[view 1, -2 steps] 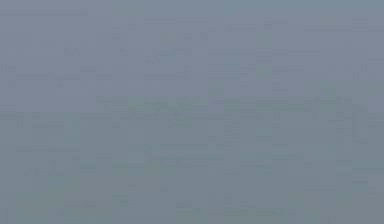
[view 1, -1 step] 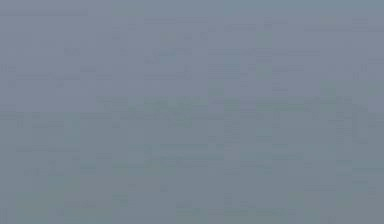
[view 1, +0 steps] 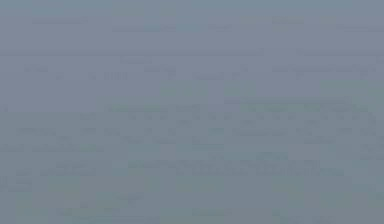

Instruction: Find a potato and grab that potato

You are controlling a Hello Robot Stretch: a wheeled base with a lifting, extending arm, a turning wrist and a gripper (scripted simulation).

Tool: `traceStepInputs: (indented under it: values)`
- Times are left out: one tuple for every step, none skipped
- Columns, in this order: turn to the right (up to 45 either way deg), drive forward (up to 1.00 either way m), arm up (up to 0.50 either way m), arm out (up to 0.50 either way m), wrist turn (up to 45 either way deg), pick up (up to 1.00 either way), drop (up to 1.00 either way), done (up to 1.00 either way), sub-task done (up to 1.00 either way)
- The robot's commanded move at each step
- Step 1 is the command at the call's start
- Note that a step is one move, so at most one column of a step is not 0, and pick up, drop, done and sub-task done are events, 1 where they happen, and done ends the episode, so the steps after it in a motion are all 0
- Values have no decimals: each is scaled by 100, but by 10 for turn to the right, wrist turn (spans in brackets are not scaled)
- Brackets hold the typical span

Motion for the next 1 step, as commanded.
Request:
traceStepInputs:
  values:
    - [0, 0, 0, 0, 0, 0, 0, 100, 0]
